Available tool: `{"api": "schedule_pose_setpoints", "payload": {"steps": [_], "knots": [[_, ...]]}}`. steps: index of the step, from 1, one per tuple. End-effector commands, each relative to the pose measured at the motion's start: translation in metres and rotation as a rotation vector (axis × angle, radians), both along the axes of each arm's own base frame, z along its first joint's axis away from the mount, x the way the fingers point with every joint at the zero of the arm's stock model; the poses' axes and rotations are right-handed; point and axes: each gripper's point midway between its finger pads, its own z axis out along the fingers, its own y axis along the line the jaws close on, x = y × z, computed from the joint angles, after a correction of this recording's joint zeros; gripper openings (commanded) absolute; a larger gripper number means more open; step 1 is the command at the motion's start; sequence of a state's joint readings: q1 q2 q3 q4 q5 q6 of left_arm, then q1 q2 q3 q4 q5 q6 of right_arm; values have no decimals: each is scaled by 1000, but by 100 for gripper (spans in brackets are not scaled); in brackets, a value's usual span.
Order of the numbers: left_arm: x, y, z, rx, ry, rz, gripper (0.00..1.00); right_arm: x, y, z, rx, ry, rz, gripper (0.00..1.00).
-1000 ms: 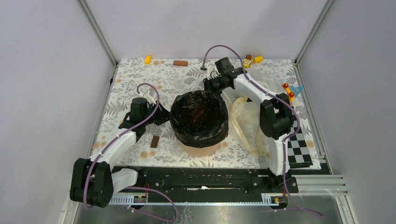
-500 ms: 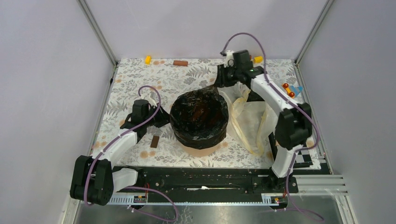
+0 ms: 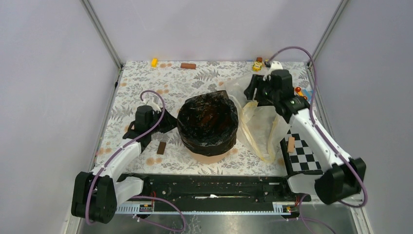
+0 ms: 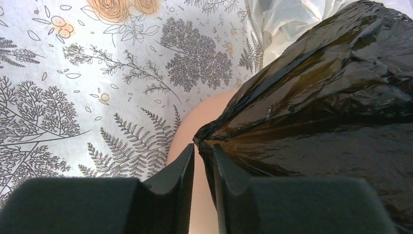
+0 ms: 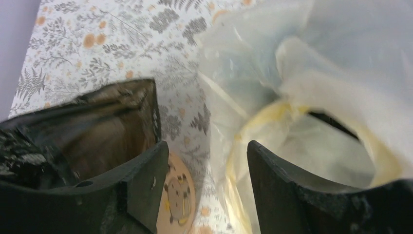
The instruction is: Put the trash bags into the trash bin
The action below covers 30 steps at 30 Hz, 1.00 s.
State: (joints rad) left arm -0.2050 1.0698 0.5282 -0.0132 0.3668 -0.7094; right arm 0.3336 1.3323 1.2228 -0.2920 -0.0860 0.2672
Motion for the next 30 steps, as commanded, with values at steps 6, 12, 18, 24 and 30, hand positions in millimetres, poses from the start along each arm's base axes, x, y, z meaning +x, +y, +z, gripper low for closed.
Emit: {"api": "schedule_pose_setpoints", "payload": {"steps": [6,12,18,24,30], "knots": [[-2,7,15,-37,-80,71,31,-81,-17,-14,291,-52,-114,53],[-11,5,25,-66,-94,60,32,-138,21,-31,439,59,161,53],[-19,-3,21,-96,-58,17,36,-179,34,-51,507,151,301,52],[-19,-7,17,-124,-40,7,43,-190,48,-48,577,165,419,59],[-18,-10,15,-131,-30,-5,52,-193,56,-48,616,171,478,58]]}}
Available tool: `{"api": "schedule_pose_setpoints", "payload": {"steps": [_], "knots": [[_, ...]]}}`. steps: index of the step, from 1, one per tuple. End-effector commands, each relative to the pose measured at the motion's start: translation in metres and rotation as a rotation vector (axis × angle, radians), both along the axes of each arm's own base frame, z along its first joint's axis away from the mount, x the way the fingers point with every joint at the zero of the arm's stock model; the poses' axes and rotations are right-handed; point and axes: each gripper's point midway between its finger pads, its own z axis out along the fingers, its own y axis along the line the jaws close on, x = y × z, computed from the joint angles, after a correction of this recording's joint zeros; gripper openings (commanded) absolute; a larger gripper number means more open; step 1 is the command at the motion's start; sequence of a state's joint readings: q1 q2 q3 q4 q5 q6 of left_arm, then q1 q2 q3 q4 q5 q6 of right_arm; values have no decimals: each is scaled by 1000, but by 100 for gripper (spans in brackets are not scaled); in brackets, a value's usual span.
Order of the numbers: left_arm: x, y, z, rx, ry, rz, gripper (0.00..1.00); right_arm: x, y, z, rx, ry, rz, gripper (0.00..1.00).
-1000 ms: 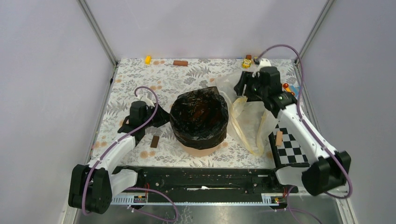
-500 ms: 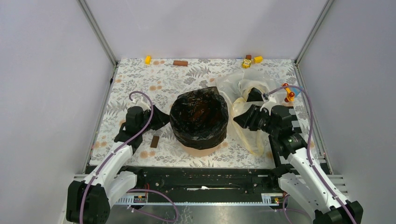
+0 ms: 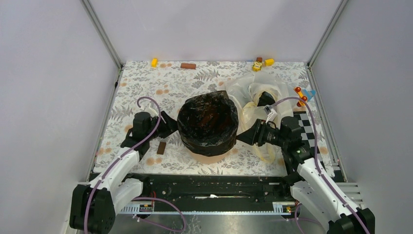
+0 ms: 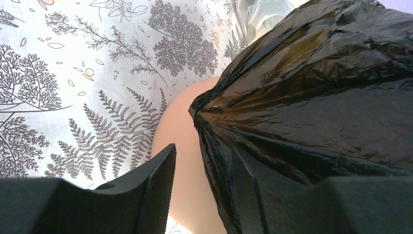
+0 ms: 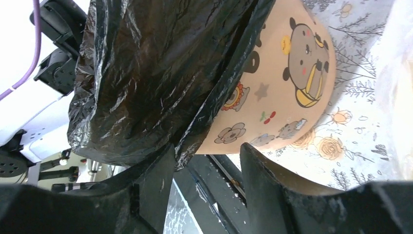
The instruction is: Put the trash bags into the trash bin
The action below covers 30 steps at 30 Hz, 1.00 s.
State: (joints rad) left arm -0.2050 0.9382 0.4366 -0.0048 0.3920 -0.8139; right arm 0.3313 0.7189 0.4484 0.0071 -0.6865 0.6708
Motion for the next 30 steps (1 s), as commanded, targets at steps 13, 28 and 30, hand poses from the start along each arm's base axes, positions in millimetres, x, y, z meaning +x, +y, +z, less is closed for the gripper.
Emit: {"api": "schedule_pose_setpoints", "payload": {"steps": [13,28,30], "knots": [[4,-23,5,-127,-8,-88,39,-3,27,16,143,-18,153,29],[10,-16,-8,-72,-9,-56,0,10,14,-56,-31,119,36,0],[10,-15,-10,-68,-4,-55,0,10,13,-64,-47,135,38,0]]}}
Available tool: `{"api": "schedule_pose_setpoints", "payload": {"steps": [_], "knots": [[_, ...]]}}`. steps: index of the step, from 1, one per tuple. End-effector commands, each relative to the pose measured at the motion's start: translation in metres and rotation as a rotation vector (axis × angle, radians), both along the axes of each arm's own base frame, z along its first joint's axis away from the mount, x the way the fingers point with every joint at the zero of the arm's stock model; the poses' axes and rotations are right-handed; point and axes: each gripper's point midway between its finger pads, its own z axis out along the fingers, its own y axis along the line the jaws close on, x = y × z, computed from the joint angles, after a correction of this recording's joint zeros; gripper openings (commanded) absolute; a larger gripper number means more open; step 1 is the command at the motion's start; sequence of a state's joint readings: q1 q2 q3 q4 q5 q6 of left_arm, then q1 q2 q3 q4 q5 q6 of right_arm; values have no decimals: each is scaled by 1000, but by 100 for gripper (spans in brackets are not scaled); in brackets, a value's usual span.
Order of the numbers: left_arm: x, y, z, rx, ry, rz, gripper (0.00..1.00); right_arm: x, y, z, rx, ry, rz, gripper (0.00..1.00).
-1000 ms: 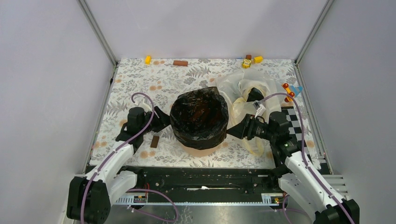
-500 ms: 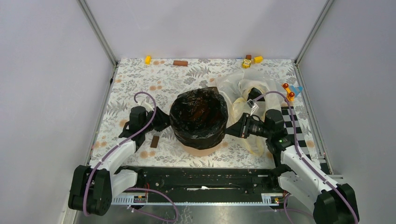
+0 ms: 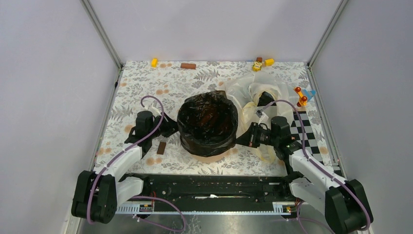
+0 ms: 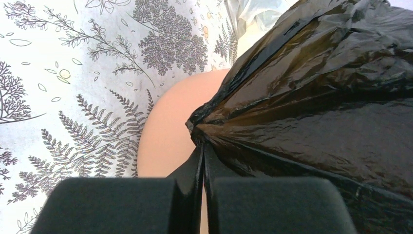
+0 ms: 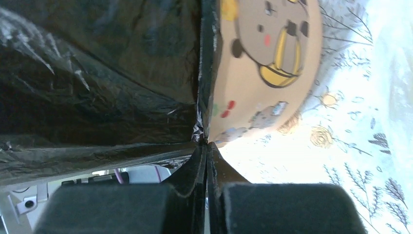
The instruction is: Put the trash bags into the trash bin
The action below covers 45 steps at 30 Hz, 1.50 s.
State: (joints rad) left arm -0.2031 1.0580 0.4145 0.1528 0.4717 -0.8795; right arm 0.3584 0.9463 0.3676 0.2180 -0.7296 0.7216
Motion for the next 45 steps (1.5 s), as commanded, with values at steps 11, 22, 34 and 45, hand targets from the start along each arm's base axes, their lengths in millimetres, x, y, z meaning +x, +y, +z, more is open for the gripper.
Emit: {"api": "schedule_pose_setpoints", "payload": {"steps": [11,22,34,45], "knots": [[7,20,-4,118,-30,84,32,19,-23,-17,-208,-72,-99,46],[9,60,39,165,-113,270,58,38,-72,52,-485,-255,-238,67],[16,42,130,213,-263,100,92,67,-51,141,-554,-361,-120,88],[33,16,178,539,-350,-38,87,103,-2,125,-853,-339,-55,64]]}}
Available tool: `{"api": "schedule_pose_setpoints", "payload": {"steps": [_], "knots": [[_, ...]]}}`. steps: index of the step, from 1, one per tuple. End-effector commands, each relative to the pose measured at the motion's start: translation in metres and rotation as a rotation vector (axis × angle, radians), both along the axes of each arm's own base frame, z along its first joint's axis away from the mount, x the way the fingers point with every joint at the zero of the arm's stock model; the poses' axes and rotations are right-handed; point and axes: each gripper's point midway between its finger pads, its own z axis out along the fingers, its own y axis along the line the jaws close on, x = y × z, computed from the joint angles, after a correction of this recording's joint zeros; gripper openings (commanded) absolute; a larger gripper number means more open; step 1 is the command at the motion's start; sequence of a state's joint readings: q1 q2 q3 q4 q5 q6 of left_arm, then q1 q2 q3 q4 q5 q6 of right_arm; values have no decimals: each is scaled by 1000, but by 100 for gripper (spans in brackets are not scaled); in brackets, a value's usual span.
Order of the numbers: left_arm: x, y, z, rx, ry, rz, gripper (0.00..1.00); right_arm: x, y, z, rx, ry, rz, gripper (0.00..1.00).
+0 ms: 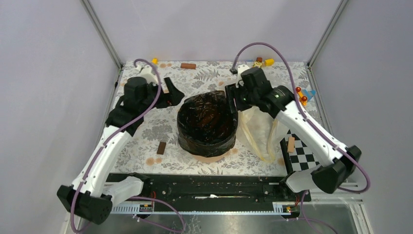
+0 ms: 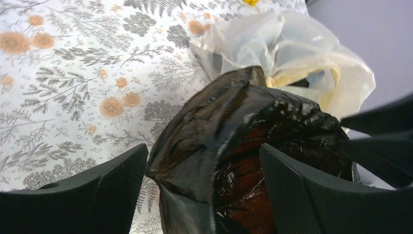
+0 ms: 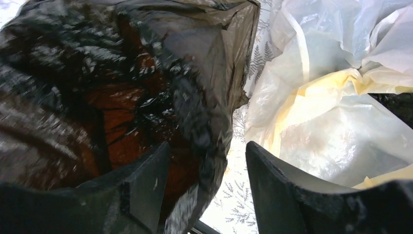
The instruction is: Put the trash bags into the trash bin
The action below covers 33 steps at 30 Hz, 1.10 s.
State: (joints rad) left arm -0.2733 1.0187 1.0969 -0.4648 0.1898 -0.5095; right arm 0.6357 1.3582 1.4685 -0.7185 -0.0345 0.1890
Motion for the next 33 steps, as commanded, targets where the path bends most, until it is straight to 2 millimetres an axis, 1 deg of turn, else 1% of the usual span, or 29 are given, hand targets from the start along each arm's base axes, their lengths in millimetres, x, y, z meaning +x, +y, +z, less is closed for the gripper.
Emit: {"api": "schedule_pose_setpoints", "payload": {"steps": [1,2,4,10,11,12,15,18,21,24,26,29,30,32,33], "knots": [[1,-12,4,206,-7,-51,85,12,-7,-7,-135,3,-49,59],[1,-13,0,234,6,-50,82,12,-3,-9,-135,11,-40,54],[3,-14,-1,268,16,-47,77,11,1,-12,-149,22,-31,48],[5,-18,-20,412,64,-53,69,12,1,-24,-201,36,-40,42],[7,-17,-23,437,72,-47,68,12,1,-24,-203,34,-42,44],[8,-17,-25,455,76,-48,65,12,0,-23,-203,30,-44,51],[7,-22,-25,469,75,-70,59,14,0,-19,-188,7,-52,61],[5,-31,-26,474,71,-103,53,13,-1,-10,-171,-21,-55,64],[5,-39,-33,481,85,-137,47,15,-3,-3,-153,-52,-64,69],[8,-48,-35,501,93,-163,33,15,-5,10,-124,-97,-76,76],[12,-48,-36,531,101,-155,24,14,-8,22,-89,-140,-91,80],[19,-43,-37,569,108,-123,4,11,-14,43,-24,-213,-116,83],[21,-41,-36,579,108,-108,0,10,-16,50,-2,-238,-127,83],[26,-39,-32,591,99,-88,0,6,-22,62,36,-282,-148,84],[30,-39,-29,592,93,-74,0,5,-26,64,46,-296,-161,84]]}}
